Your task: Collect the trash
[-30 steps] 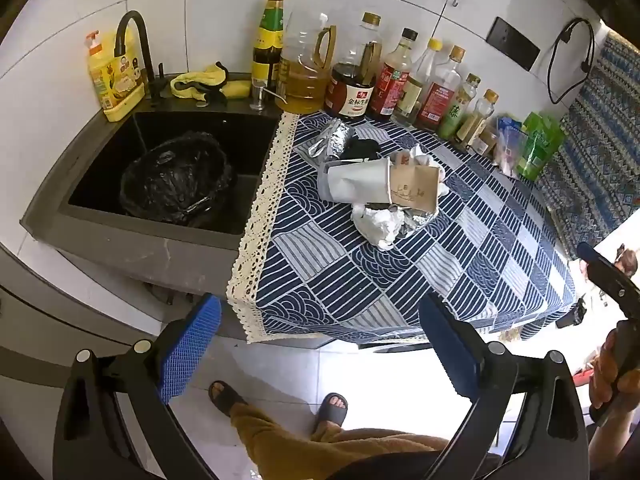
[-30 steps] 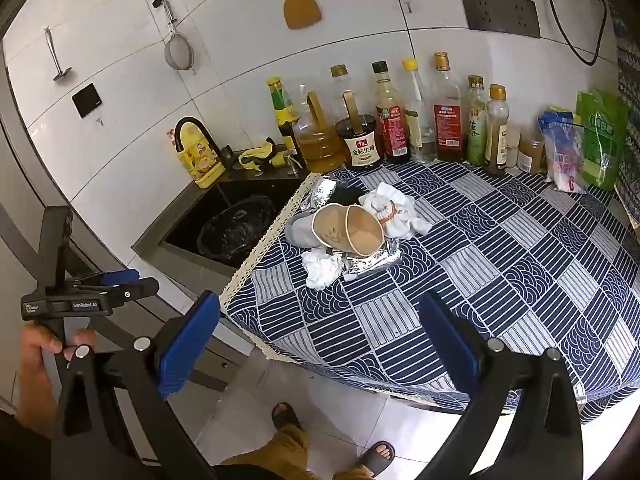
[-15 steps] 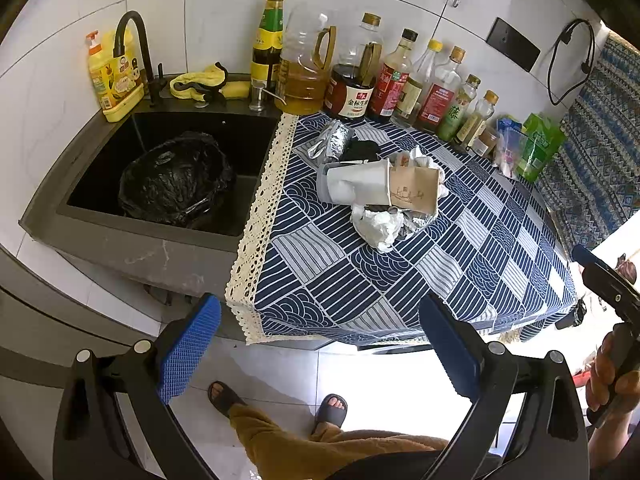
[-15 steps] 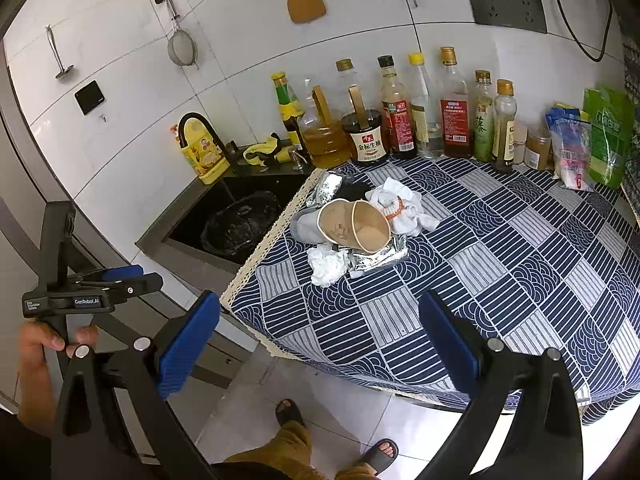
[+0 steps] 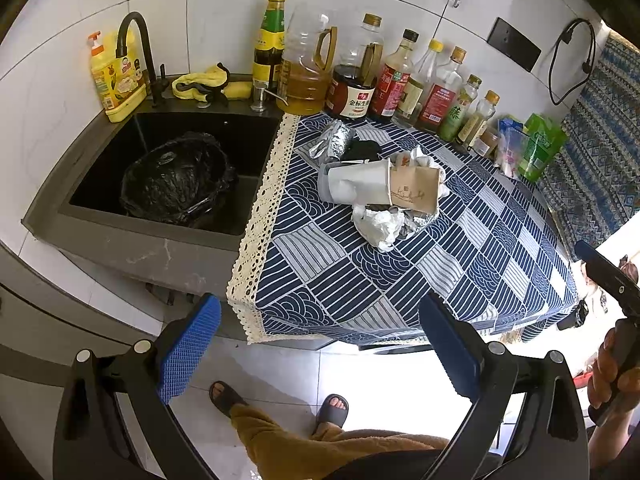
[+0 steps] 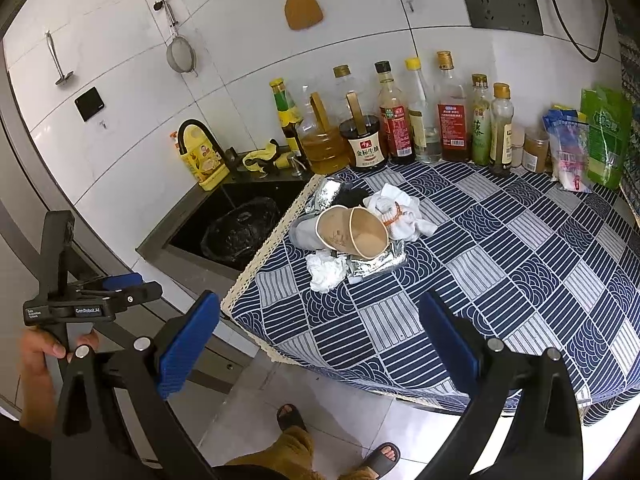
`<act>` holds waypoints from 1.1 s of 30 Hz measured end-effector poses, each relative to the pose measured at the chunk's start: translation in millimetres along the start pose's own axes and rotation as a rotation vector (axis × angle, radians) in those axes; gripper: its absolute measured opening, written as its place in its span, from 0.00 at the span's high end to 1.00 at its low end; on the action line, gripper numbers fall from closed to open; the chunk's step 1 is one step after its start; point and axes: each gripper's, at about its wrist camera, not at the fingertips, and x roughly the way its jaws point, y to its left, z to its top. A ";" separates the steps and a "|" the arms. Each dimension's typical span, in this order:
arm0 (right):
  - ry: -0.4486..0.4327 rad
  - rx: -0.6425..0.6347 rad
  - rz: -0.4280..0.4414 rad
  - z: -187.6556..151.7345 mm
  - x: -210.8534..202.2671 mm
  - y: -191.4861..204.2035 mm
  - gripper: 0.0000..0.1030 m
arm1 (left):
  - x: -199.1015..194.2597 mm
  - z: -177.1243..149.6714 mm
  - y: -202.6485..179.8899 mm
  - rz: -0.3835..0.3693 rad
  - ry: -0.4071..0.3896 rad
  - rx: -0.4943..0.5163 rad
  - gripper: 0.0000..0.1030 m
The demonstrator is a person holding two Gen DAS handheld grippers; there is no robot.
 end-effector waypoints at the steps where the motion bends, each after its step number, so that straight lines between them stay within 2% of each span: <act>1: 0.003 0.000 0.000 -0.6 -0.1 0.1 0.04 | 0.0 0.0 -0.2 0.001 0.000 0.000 0.06; 23: 0.023 0.017 -0.068 -5.2 -13.9 -20.4 0.04 | -3.6 -3.3 -11.2 0.015 -0.010 0.007 0.06; 33: 0.042 0.038 -0.054 -6.9 -18.9 -31.1 0.04 | -2.4 -1.9 -16.1 0.020 -0.003 0.002 0.06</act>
